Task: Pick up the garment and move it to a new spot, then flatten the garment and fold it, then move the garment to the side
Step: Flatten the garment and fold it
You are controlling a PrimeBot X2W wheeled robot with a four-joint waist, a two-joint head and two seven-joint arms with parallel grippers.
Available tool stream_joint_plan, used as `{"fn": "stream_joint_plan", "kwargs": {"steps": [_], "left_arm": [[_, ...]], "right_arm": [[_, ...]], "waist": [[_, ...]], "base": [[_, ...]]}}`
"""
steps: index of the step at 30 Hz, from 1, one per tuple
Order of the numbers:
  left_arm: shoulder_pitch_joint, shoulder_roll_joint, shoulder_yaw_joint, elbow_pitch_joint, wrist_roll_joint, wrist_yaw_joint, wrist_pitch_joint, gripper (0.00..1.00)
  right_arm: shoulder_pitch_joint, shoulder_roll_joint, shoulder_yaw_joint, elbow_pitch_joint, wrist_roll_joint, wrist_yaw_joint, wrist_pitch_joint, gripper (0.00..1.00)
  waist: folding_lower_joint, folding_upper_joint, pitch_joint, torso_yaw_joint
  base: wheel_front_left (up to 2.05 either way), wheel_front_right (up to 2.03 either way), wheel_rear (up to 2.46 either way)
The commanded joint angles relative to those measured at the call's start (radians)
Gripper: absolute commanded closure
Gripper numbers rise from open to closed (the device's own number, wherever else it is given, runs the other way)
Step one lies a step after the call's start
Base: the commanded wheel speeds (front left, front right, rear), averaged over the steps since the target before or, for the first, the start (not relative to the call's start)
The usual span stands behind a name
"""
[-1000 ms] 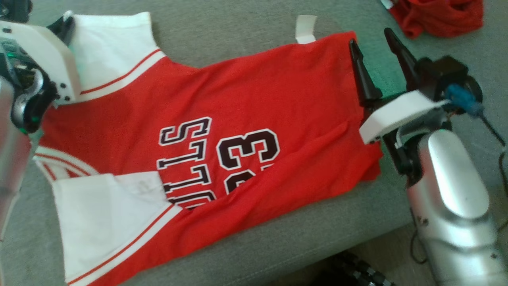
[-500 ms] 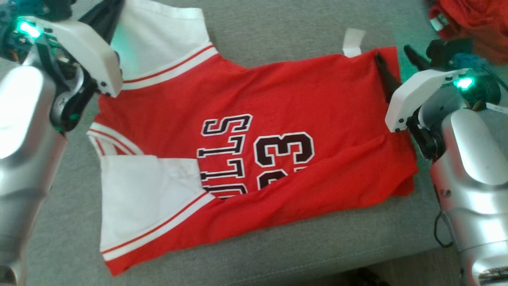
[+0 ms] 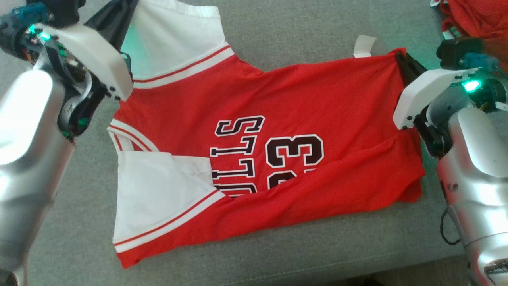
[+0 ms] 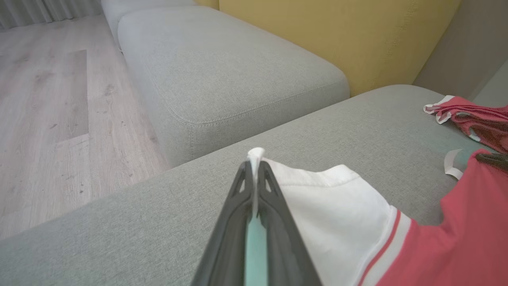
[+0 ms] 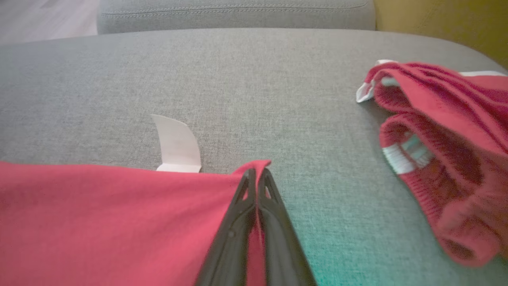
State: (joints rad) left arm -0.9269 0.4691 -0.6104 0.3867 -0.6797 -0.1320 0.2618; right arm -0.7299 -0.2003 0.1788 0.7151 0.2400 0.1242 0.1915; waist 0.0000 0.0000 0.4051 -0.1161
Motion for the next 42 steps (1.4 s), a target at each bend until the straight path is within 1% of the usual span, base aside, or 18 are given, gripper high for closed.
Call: {"fn": "stream_joint_plan", "kwargs": {"steps": [1,7,11,15,18,22,24,27,30,34,35,36,37,38,40,41,42], "left_arm": [[-0.015,0.048,0.05,-0.032,-0.006,0.004,-0.011,1.0],[0.066,0.056,0.066,-0.095,-0.029,0.014,-0.068,1.0],[0.183,0.074,0.073,-0.189,-0.05,0.039,-0.1,1.0],[0.33,0.106,0.082,-0.312,-0.067,0.087,-0.126,1.0],[0.449,0.126,0.092,-0.404,-0.08,0.138,-0.145,1.0],[0.598,0.131,0.088,-0.489,-0.094,0.198,-0.172,1.0],[0.659,0.123,0.079,-0.505,-0.098,0.218,-0.189,1.0],[0.729,0.102,0.068,-0.503,-0.108,0.237,-0.222,1.0],[0.78,0.086,0.062,-0.48,-0.118,0.245,-0.253,1.0],[0.821,0.067,0.049,-0.44,-0.128,0.244,-0.276,1.0],[0.829,0.061,0.047,-0.43,-0.131,0.244,-0.282,1.0],[0.835,0.054,0.046,-0.419,-0.135,0.244,-0.29,1.0],[0.842,0.049,0.046,-0.406,-0.136,0.245,-0.299,1.0],[0.858,0.038,0.046,-0.378,-0.14,0.245,-0.319,1.0],[0.877,0.026,0.05,-0.359,-0.146,0.247,-0.344,0.18],[0.887,0.021,0.051,-0.352,-0.147,0.25,-0.355,0.0],[0.887,0.021,0.051,-0.352,-0.147,0.25,-0.355,0.0]], "right_arm": [[-0.031,-0.011,0.01,-0.028,0.0,0.007,-0.017,1.0],[0.016,-0.021,0.041,-0.032,-0.004,0.007,-0.132,1.0],[0.103,-0.042,0.057,-0.052,-0.002,0.007,-0.193,1.0],[0.201,-0.058,0.047,-0.096,0.01,0.007,-0.237,1.0],[0.272,-0.065,0.034,-0.141,0.009,0.007,-0.253,1.0],[0.36,-0.065,0.008,-0.198,0.01,0.007,-0.253,1.0],[0.396,-0.063,-0.011,-0.223,0.005,0.007,-0.249,1.0],[0.447,-0.057,-0.04,-0.258,-0.011,0.007,-0.246,1.0],[0.499,-0.039,-0.064,-0.293,-0.024,0.007,-0.241,1.0],[0.557,-0.022,-0.082,-0.328,-0.046,0.007,-0.245,1.0],[0.57,-0.019,-0.086,-0.336,-0.054,0.007,-0.25,0.92],[0.583,-0.015,-0.091,-0.342,-0.06,0.007,-0.256,0.78],[0.596,-0.009,-0.097,-0.348,-0.066,0.007,-0.262,0.55],[0.623,0.002,-0.112,-0.365,-0.078,0.007,-0.283,0.0],[0.653,0.016,-0.133,-0.383,-0.093,0.007,-0.299,0.0],[0.669,0.024,-0.146,-0.392,-0.099,0.007,-0.308,0.0],[0.669,0.024,-0.146,-0.392,-0.099,0.007,-0.308,0.0]], "waist": [[0.0,0.0,-0.01,0.003],[0.0,0.0,-0.076,0.02],[0.0,0.0,-0.132,0.039],[0.0,0.0,-0.178,0.056],[0.0,0.0,-0.203,0.065],[0.0,0.0,-0.227,0.076],[0.0,0.0,-0.235,0.08],[0.0,0.0,-0.247,0.087],[0.0,0.0,-0.256,0.089],[0.0,0.0,-0.268,0.088],[0.0,0.0,-0.271,0.088],[0.0,0.0,-0.276,0.088],[0.0,0.0,-0.279,0.087],[0.0,0.0,-0.287,0.084],[0.0,0.0,-0.295,0.081],[0.0,0.0,-0.3,0.079],[0.0,0.0,-0.3,0.079]], "base": [[0.0,0.0,0.0],[0.0,0.0,0.0],[0.0,0.0,0.0],[0.0,0.0,0.0],[0.0,0.0,0.0],[0.0,0.0,0.0],[0.0,0.0,0.0],[0.0,0.0,0.0],[0.0,0.0,0.0],[0.0,0.0,0.0],[0.0,0.0,0.0],[0.0,0.0,0.0],[0.0,0.0,0.0],[0.0,0.0,0.0],[0.0,0.0,0.0],[0.0,0.0,0.0],[0.0,0.0,0.0]]}}
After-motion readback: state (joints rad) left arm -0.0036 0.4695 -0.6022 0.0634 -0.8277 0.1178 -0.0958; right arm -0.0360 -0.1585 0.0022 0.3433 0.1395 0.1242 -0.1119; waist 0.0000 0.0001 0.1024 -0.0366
